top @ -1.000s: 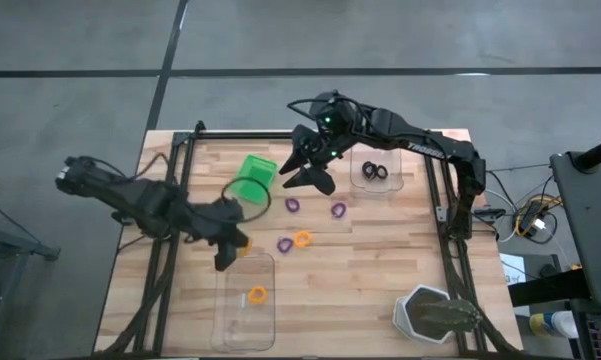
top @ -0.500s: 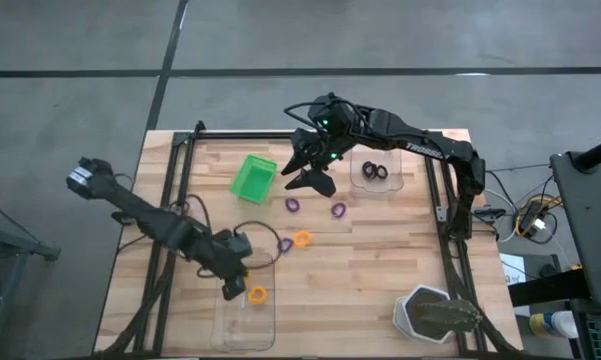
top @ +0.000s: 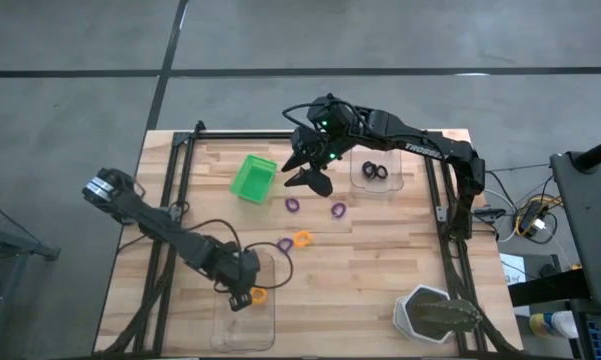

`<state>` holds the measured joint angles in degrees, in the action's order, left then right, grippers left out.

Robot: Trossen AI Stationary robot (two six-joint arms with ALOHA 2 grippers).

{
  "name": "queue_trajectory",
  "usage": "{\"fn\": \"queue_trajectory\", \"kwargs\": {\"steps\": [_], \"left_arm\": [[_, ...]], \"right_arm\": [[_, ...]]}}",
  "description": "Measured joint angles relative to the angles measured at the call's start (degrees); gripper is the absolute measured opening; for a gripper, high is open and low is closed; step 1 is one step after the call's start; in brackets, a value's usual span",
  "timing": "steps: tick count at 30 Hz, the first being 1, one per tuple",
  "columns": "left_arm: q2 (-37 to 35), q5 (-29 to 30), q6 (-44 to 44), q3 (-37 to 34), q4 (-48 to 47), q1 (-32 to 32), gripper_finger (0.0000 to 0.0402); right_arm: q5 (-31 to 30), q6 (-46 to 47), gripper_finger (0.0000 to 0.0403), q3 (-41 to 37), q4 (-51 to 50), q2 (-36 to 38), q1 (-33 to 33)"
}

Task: Sort spring keychains
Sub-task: Put the top yellow spring keychain into the bottom transparent bin, then put the yellow spring keychain into the bottom transparent bin

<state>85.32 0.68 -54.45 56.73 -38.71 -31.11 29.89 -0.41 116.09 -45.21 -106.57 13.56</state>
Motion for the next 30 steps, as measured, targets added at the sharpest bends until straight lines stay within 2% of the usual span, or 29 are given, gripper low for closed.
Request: {"fn": "queue_trajectory", "kwargs": {"steps": [5,13,17,24,30], "left_arm": [[2.6,-4.0,-0.4,-0.2,0.0,0.0,0.0022],[2.4,-4.8,-1.0,0.0,-0.6,0.1,0.0116],[1.9,-4.8,-1.2,1.2,-3.9,0.2,0.0147],[-1.9,-2.6,-0.3,2.6,-4.3,0.7,0.0155],[-8.0,4.2,-0.1,3.2,-6.1,2.5,0.0155]], "right_arm": [[0.0,-0.3,0.0215,0.0,0.1,0.0,0.0],[0.0,-0.3,0.0215,0.0,0.0,0.0,0.0],[0.0,-0.1,0.0215,-0.1,-2.3,0.0,0.0],[0.0,2.0,0.0215,-2.0,-4.1,0.0,0.0],[0.0,8.7,0.0215,-7.1,-3.9,0.0,0.0]]}}
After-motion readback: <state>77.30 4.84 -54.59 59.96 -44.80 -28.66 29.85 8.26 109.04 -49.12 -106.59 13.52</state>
